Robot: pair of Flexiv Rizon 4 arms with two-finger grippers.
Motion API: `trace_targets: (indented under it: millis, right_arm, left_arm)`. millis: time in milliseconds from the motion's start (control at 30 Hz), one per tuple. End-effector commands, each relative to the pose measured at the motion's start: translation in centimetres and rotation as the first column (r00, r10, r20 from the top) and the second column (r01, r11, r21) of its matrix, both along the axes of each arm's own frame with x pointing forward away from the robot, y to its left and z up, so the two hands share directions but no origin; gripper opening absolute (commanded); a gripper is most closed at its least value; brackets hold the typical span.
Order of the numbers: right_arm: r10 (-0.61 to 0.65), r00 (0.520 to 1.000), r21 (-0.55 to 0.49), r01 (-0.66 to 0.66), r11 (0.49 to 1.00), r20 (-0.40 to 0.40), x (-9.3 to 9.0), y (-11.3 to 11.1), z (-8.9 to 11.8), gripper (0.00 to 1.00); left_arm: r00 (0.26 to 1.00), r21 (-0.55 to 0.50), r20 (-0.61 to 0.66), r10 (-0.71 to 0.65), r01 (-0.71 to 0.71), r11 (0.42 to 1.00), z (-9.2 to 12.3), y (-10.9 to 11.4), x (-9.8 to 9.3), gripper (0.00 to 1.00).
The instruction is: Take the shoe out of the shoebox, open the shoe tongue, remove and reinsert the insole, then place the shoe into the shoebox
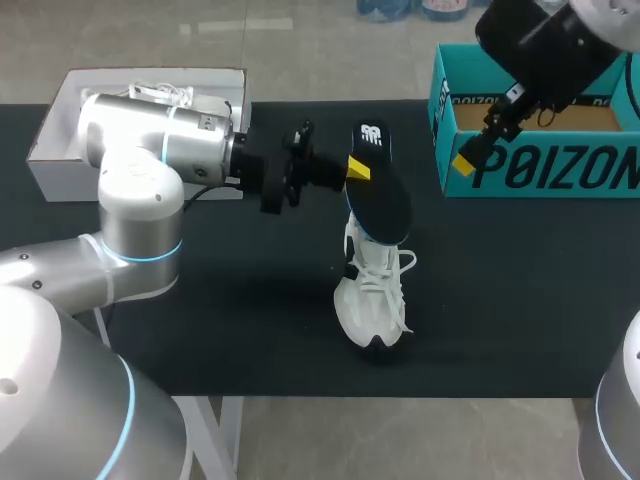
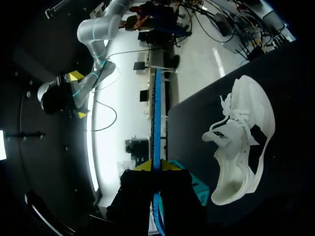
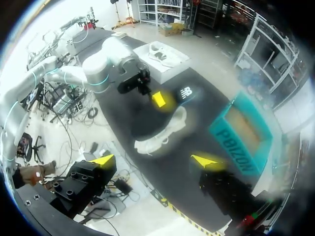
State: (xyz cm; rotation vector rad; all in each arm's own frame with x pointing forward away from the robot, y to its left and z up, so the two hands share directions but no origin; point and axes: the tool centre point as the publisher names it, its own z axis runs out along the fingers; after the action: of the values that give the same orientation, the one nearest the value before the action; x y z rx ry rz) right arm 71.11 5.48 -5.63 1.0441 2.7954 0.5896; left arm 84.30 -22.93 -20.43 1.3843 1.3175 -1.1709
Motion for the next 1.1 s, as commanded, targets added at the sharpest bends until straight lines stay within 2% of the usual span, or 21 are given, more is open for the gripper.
trace_targets:
  millis: [33,933,967,1033,1100]
  right_arm:
    - [0.001,1.000,0.012,-0.001,1.000,0.002,-0.4,-0.4,0.0,1.00]
    - [0.022,1.000,0.012,-0.022,1.000,0.002,-0.6,-0.1,0.2,1.00]
    - [0.022,1.000,0.012,-0.022,1.000,0.002,-0.6,-0.1,0.2,1.00]
    - [0.022,1.000,0.012,-0.022,1.000,0.002,-0.6,-0.1,0.2,1.00]
    - [0.022,1.000,0.012,-0.022,1.000,0.002,-0.6,-0.1,0.2,1.00]
  left_arm:
    - [1.000,0.002,0.003,0.004,-0.004,1.000,0.0,0.1,-0.1,0.00]
    - [1.000,0.010,-0.003,0.001,-0.001,1.000,0.0,0.1,-0.2,0.00]
    - [0.993,0.011,-0.117,-0.021,0.023,1.000,0.3,0.3,0.0,0.00]
    - [0.969,0.006,-0.236,-0.075,0.078,0.997,1.0,0.4,-0.2,0.00]
    - [0.945,0.030,-0.322,-0.058,0.071,0.997,1.2,0.1,-0.3,0.00]
